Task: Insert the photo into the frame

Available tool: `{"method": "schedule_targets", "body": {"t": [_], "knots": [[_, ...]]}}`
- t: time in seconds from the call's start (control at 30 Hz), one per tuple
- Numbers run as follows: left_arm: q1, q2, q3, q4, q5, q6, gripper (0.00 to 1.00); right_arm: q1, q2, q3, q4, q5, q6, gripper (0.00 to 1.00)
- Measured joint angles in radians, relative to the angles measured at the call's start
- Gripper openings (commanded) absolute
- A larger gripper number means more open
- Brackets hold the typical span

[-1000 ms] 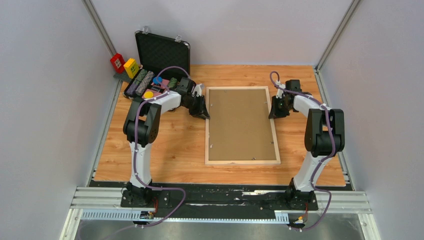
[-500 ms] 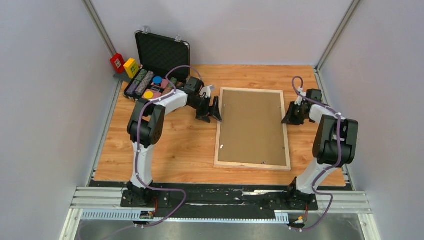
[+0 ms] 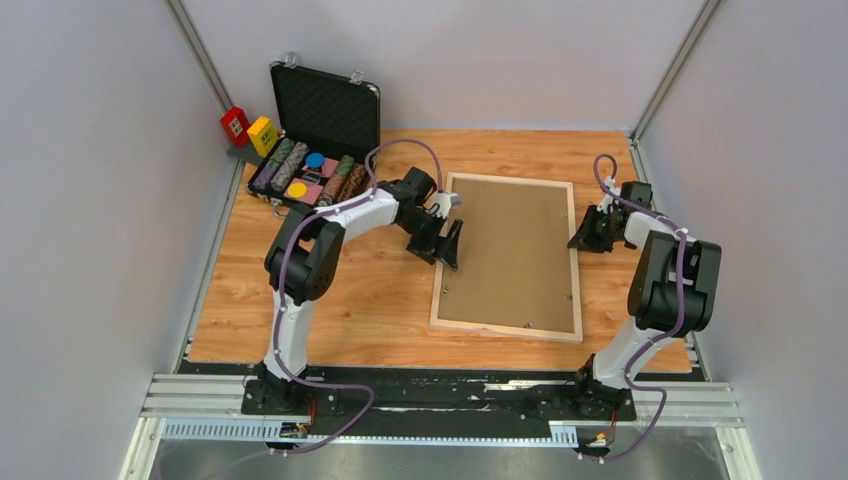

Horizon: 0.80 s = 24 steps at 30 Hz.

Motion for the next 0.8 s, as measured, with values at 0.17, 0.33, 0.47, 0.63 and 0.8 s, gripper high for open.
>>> {"method": "schedule_targets", "body": {"t": [0.17,0.33,0.47,0.63,0.8], "knots": [[-0.057,-0.029,-0.017,-0.043,-0.085,0.051,0.91,-0.005,0.0,-0.002,0.002,-0.008,0.0,0.0],[-0.101,-0.059,-0.043,-0.067,-0.171,0.08,0.91,-0.007,0.0,-0.002,0.003,-0.015,-0.004,0.0],[-0.131,-0.085,-0.072,-0.077,-0.235,0.095,0.88,-0.011,0.0,-0.003,0.006,-0.022,-0.005,0.0],[-0.18,-0.106,-0.1,-0.078,-0.314,0.11,0.84,-0.013,0.0,-0.005,0.007,-0.024,-0.005,0.0],[-0.215,-0.108,-0.101,-0.079,-0.378,0.115,0.77,-0.015,0.002,-0.005,0.007,-0.03,-0.005,0.0]]}}
